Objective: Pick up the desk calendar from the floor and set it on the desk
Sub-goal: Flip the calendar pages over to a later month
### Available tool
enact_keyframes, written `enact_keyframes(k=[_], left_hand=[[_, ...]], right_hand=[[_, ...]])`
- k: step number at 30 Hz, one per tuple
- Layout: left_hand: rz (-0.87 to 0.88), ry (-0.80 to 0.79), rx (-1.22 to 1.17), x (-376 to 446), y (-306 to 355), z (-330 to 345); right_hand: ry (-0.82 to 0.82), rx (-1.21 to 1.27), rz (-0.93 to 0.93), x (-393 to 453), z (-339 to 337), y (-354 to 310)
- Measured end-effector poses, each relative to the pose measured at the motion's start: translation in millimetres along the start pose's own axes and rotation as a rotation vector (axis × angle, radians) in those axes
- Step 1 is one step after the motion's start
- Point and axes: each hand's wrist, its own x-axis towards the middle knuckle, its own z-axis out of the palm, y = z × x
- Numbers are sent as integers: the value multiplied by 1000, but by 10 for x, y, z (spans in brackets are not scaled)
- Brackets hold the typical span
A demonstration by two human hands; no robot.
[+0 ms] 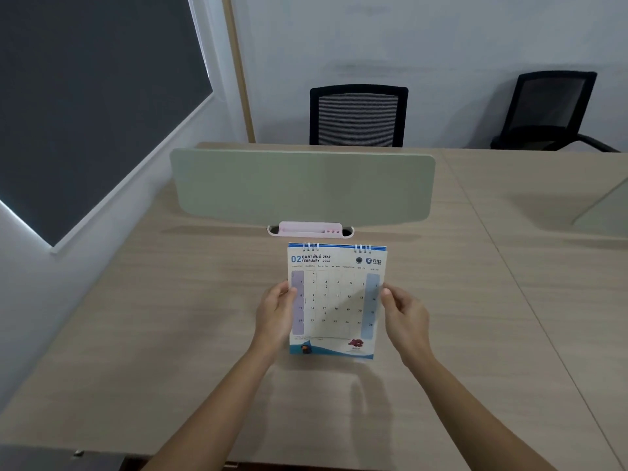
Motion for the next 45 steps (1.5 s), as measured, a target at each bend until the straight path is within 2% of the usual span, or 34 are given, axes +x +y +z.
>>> enact_keyframes(k=[4, 7, 10, 12, 14, 16, 19, 23, 24, 27, 30, 34, 40, 45], left_hand=[[-21, 1, 64, -27, 153, -44], [-98, -69, 83, 55, 320, -109], [-151, -209, -88, 201, 640, -202], [-253, -298, -384, 262, 875, -301], [-275, -283, -573, 380, 958, -374], [-243, -184, -528, 469, 932, -373], [-172, -68, -266, 502, 784, -243], [-102, -217, 5, 535, 545, -72], [-102, -208, 34, 581, 468, -48], [-100, -142, 70, 637, 312, 4], [-53, -196, 150, 620, 218, 34], [8, -254, 235, 636, 136, 15], [133, -348, 295, 690, -3, -36], [199, -450, 280, 831, 97, 54]], right_hand=[[17, -29, 37, 12, -66, -45], [-105, 15, 116, 80, -128, -185], [-219, 251, 221, 189, -192, -486], [-242, 442, 270, 327, -277, -702], [-365, 730, 336, 455, -315, -858], [-411, 819, 340, 532, -301, -877], [-304, 689, 274, 615, -217, -759], [-257, 493, 146, 698, -158, -690], [-242, 412, 109, 715, -156, -691], [-172, 121, 6, 768, -137, -605], [-204, -78, 55, 741, -74, -334], [-295, -210, 147, 599, 70, 94], [-235, -323, 47, 604, 147, 235], [-212, -346, 36, 735, 17, 268]])
